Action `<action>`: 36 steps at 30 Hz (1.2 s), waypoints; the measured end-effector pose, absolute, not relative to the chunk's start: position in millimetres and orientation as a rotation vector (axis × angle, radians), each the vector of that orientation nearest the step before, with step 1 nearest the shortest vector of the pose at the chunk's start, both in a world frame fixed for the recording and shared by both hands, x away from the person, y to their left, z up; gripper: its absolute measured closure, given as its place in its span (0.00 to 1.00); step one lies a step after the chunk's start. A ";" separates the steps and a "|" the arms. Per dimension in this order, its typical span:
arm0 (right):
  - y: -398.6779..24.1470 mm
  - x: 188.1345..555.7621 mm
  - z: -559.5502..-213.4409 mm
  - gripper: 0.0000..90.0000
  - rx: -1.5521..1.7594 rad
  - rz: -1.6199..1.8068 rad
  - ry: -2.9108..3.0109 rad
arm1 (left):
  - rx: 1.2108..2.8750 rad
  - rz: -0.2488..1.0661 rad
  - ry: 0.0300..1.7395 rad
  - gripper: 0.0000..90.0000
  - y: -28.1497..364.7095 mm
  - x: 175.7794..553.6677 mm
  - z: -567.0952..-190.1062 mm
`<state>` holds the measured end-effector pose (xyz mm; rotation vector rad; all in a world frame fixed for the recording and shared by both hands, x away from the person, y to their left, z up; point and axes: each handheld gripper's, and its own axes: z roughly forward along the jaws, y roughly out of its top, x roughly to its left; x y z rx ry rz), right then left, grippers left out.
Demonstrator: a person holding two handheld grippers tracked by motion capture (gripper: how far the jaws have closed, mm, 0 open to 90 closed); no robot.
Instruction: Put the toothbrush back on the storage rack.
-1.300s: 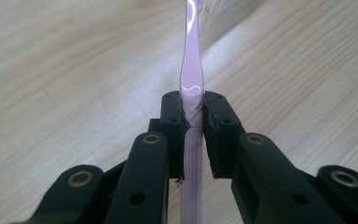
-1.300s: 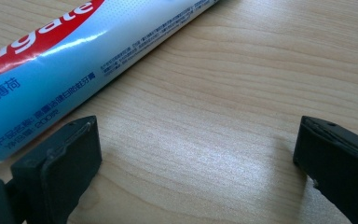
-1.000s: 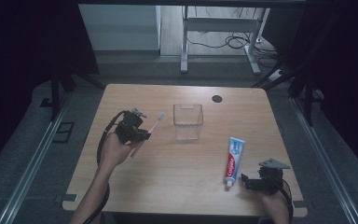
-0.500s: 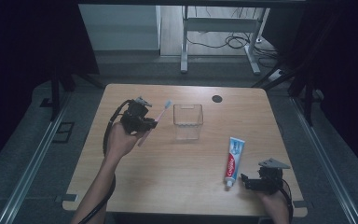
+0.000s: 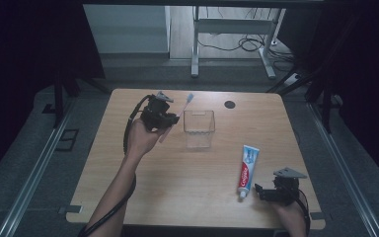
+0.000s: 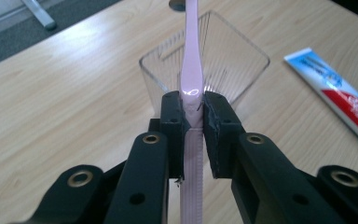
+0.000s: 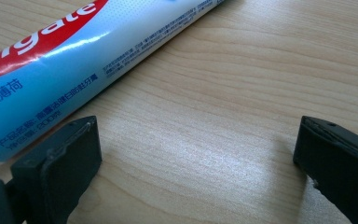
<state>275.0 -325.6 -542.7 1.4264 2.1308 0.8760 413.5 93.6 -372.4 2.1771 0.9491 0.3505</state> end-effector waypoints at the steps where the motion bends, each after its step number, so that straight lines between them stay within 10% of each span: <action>1: -325.6 275.0 -542.7 0.00 1.426 0.876 2.131 | 2.173 0.351 0.944 0.88 91.7 415.2 -372.2; 36: -324.9 276.1 -542.8 0.00 1.411 0.882 2.144 | 2.057 0.433 0.906 0.88 29.8 463.0 -389.3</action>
